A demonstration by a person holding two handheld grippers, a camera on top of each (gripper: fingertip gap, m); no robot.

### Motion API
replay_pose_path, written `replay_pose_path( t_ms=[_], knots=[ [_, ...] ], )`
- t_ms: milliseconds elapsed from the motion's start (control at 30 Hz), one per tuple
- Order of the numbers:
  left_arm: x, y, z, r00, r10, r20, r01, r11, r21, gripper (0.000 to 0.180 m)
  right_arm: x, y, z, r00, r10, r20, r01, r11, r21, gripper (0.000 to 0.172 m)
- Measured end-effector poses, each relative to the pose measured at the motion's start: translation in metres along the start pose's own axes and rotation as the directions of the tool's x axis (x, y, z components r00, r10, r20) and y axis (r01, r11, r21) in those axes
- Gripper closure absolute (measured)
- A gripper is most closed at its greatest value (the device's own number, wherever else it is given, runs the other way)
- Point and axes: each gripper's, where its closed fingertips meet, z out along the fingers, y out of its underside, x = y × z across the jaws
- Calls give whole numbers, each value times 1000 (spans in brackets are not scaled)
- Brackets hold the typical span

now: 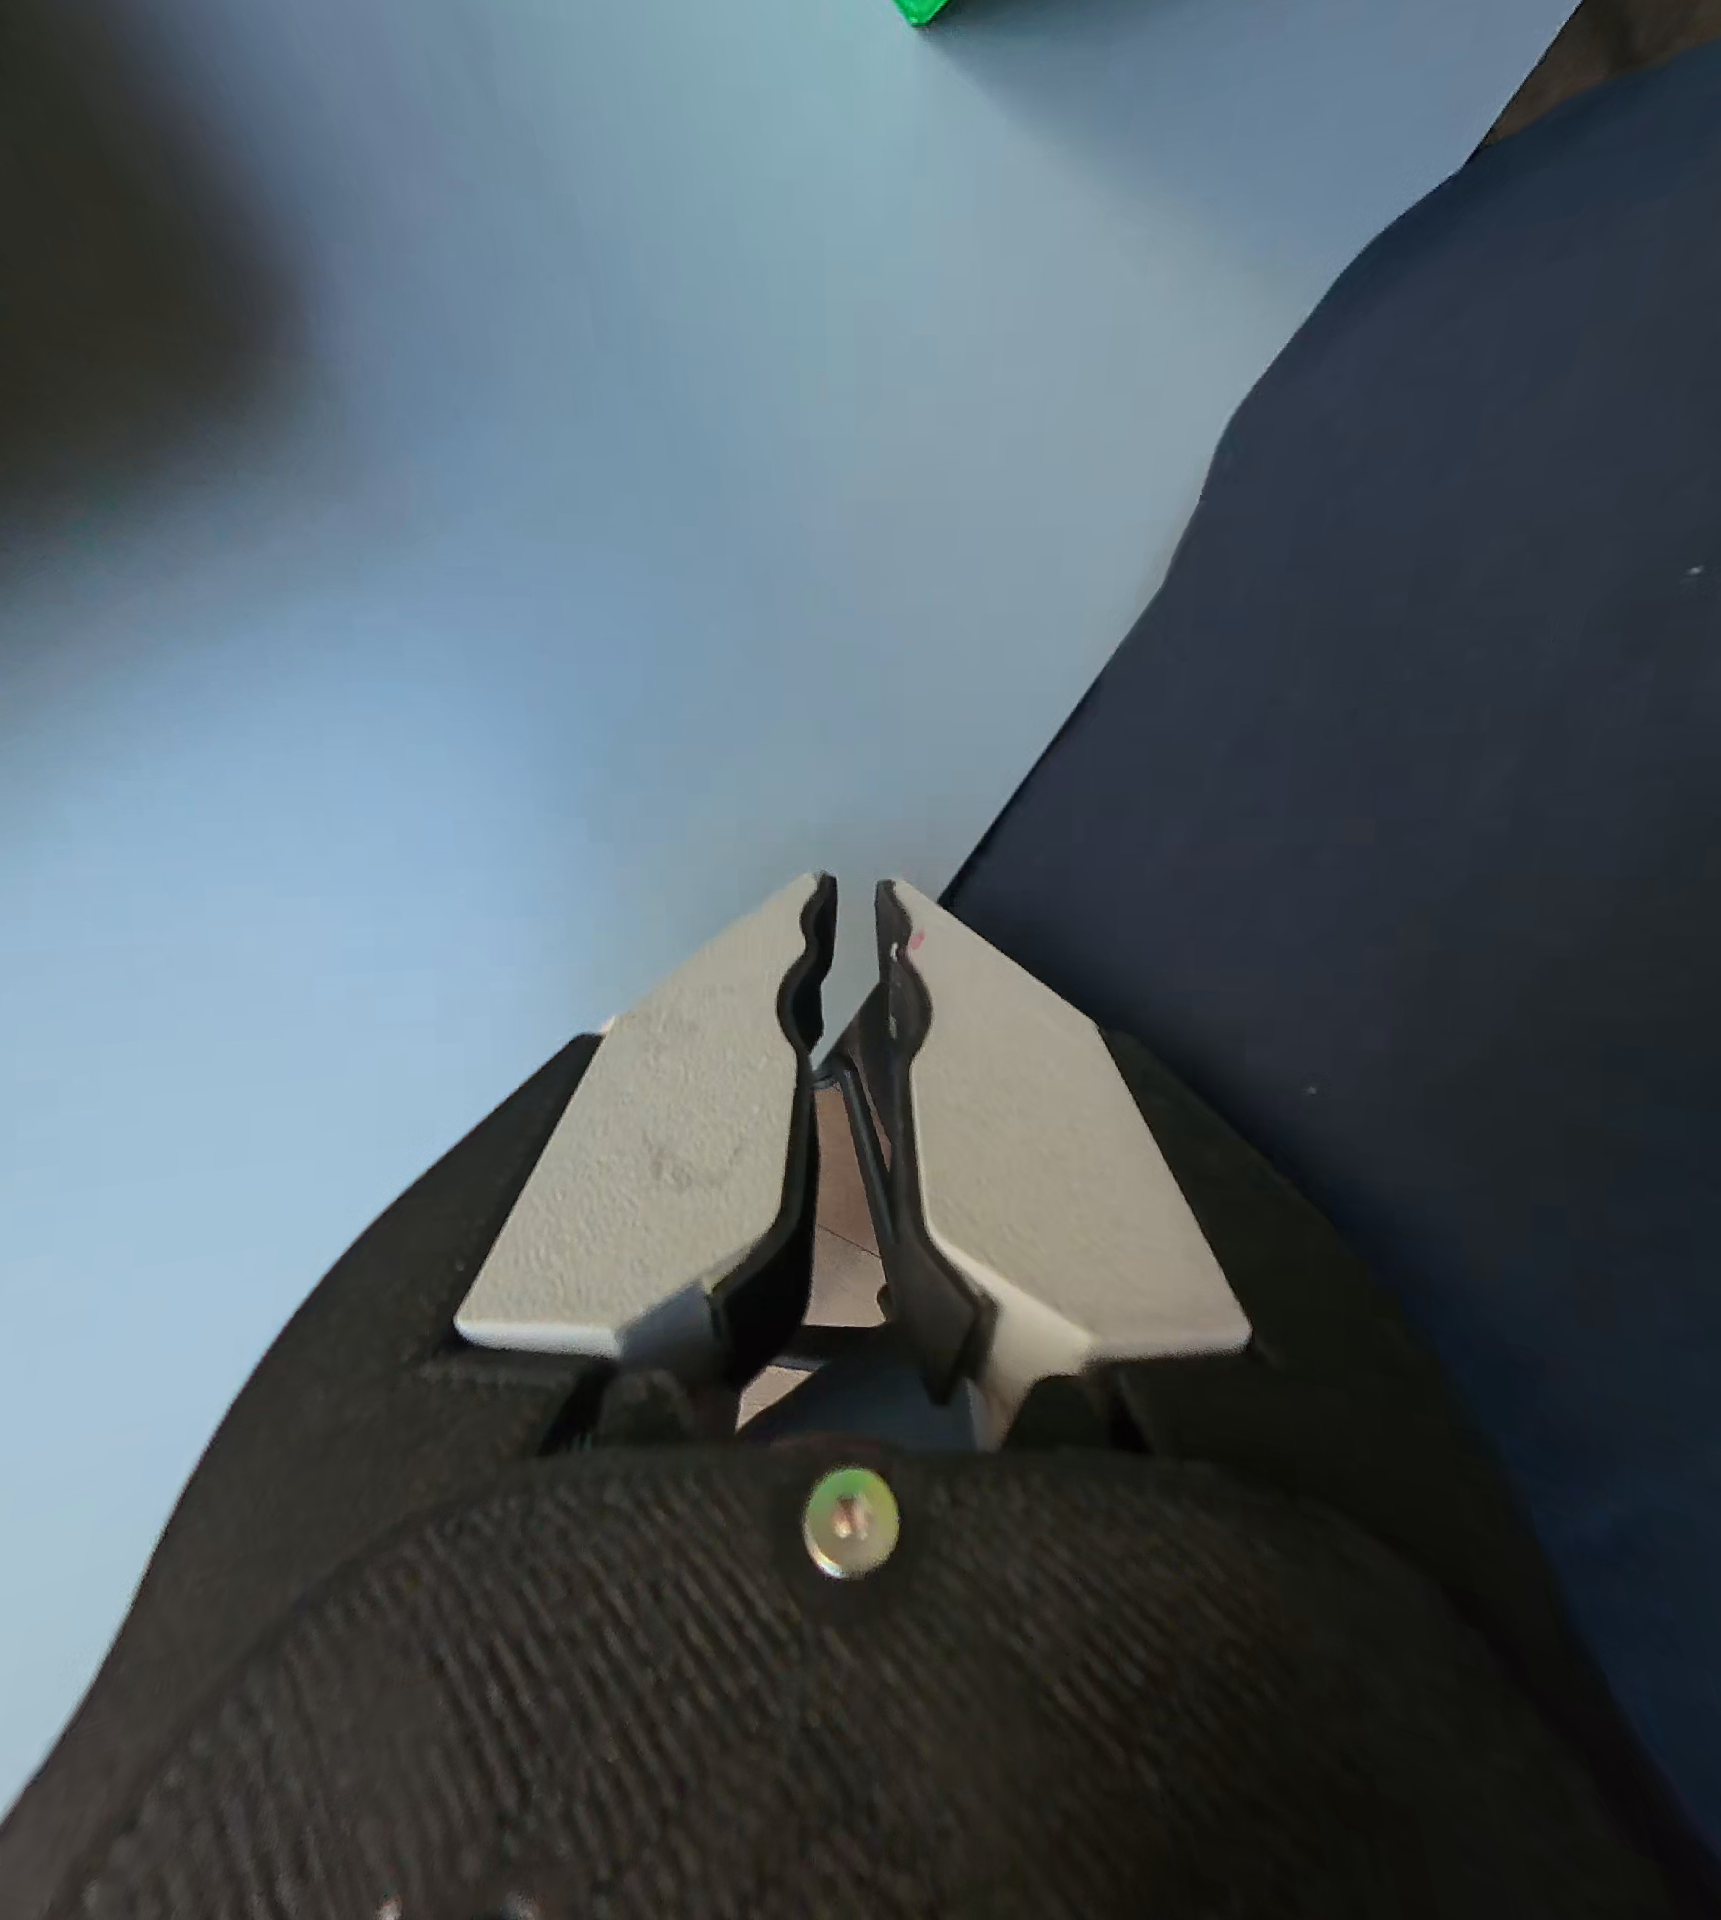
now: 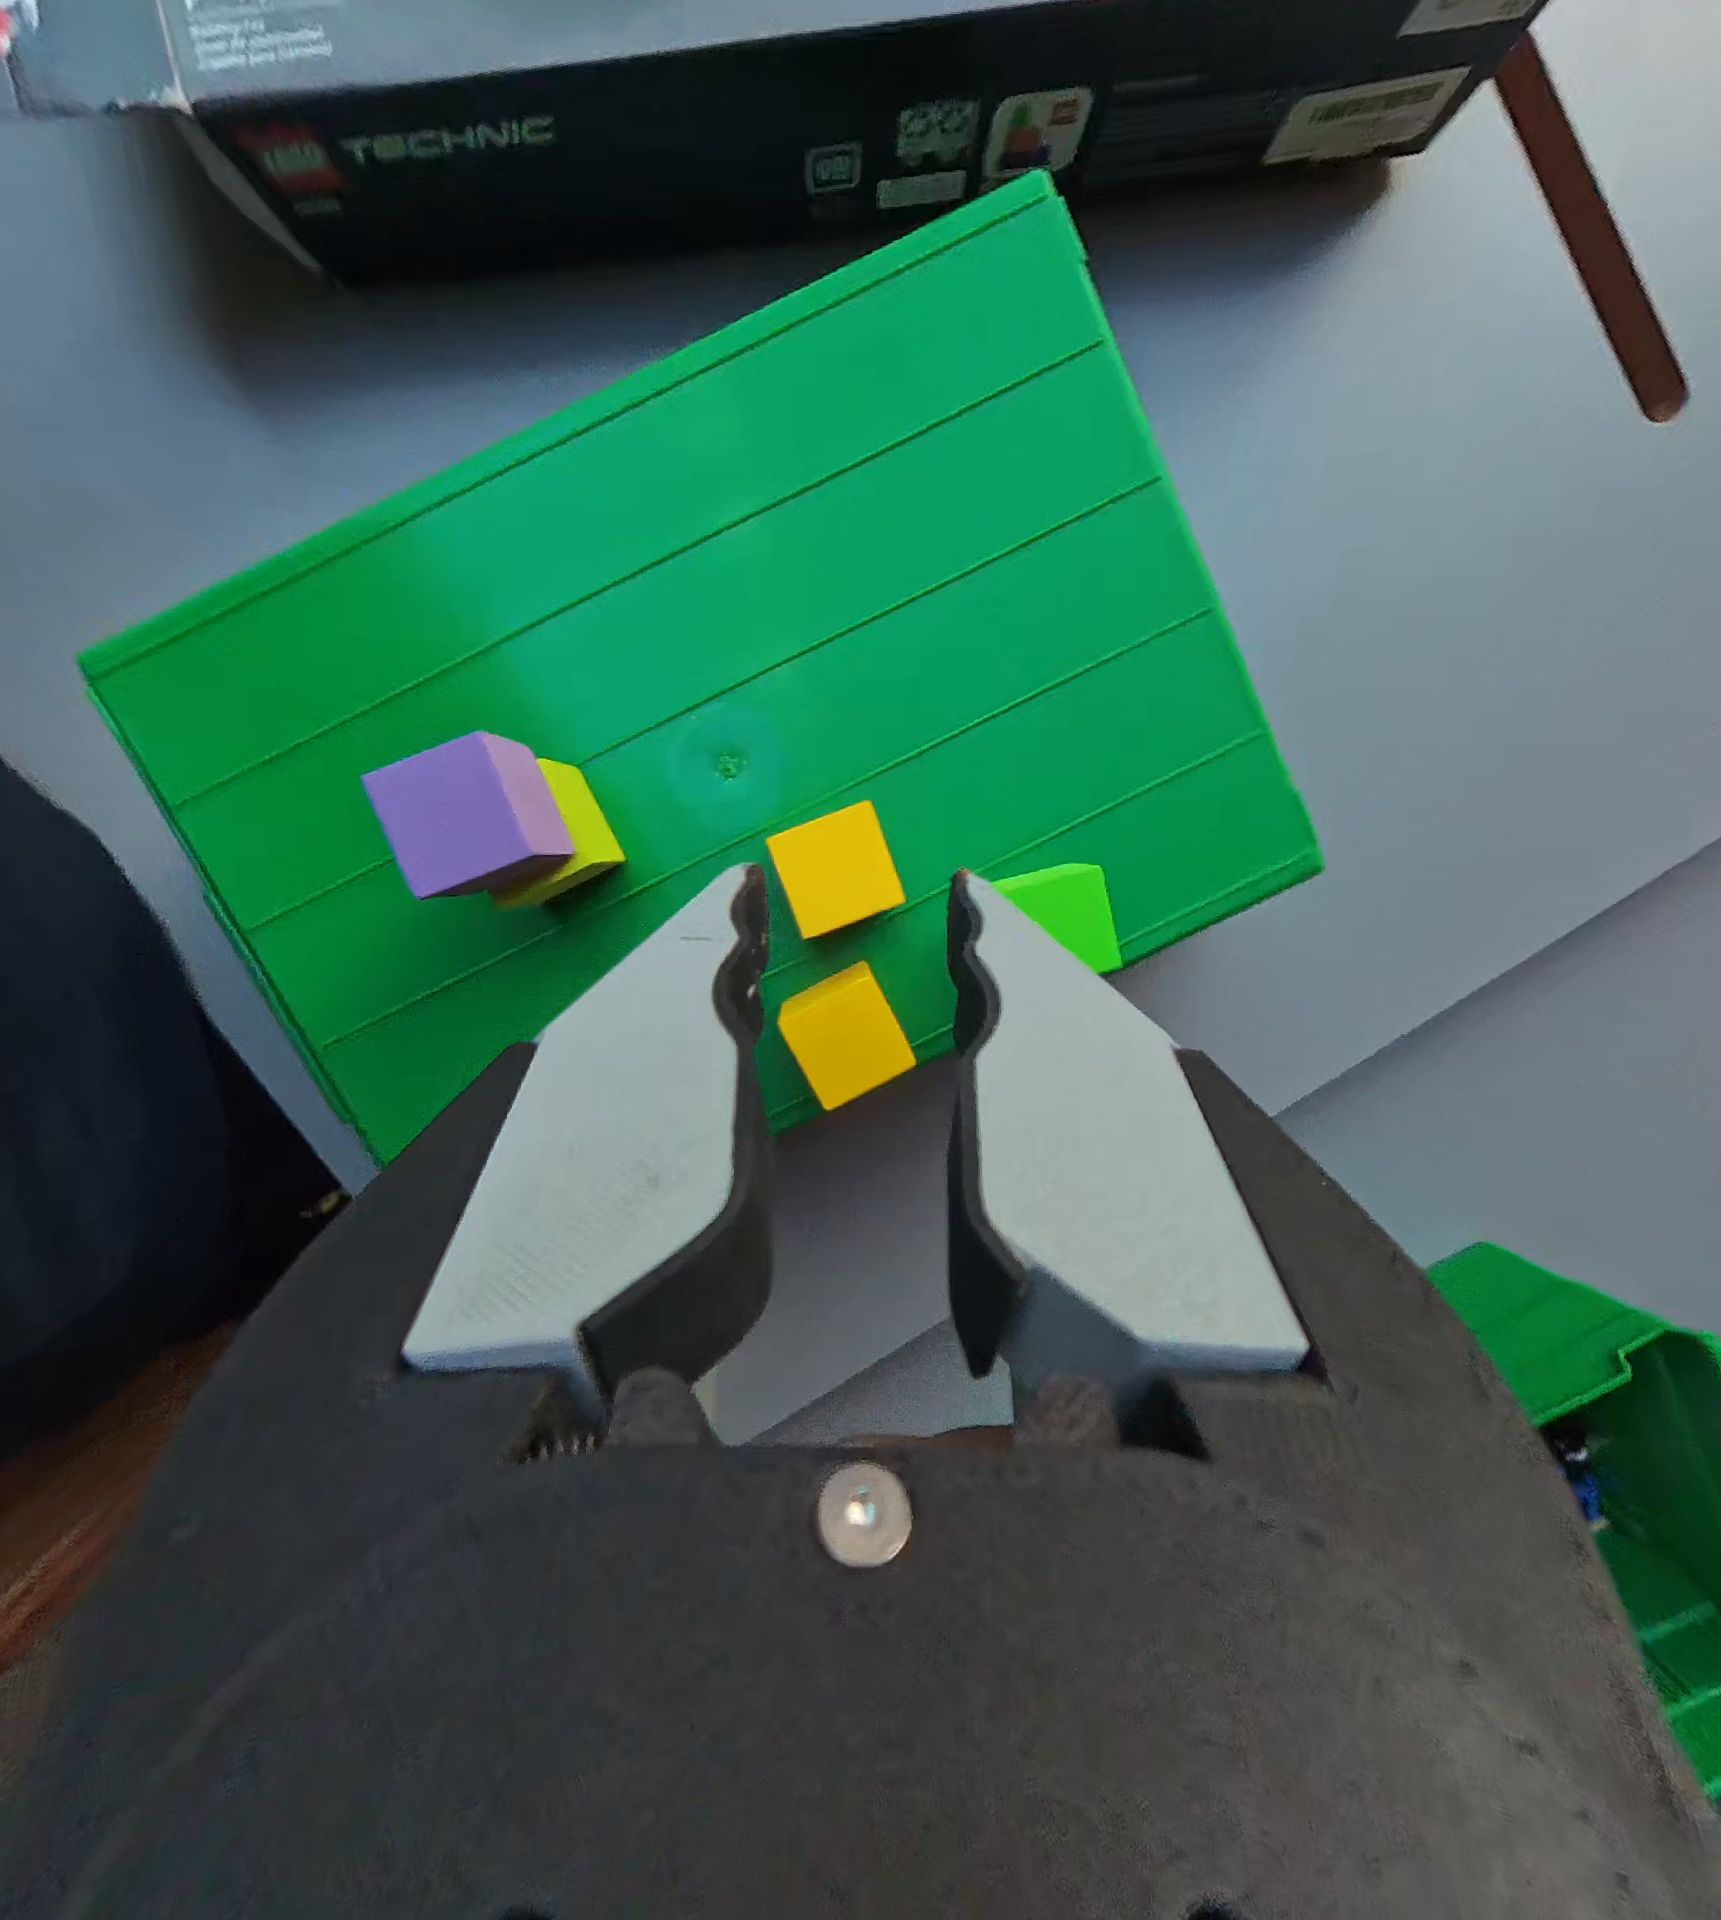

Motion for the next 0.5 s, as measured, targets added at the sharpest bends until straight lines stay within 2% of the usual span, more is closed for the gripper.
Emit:
replay_pose_path(
  t_ms=[100,267,333,400,500],
  knots=[
    [4,3,0,1000,-15,1,15,1000,8,176,-12,-4,6,994,-84,65,86,996,-31,139],
    [10,9,2,999,-48,-15,49,999,8,175,-2,12,25,965,-259,27,259,944,-204,141],
    [11,11,2,998,-55,-19,55,998,7,175,-3,15,33,960,-277,49,281,933,-225,148],
    [11,12,3,998,-56,-19,57,998,4,175,-4,16,37,959,-276,61,282,930,-234,148],
    [9,12,2,998,-61,-17,61,998,7,175,-8,7,24,957,-282,62,288,926,-245,148]
  ],
)
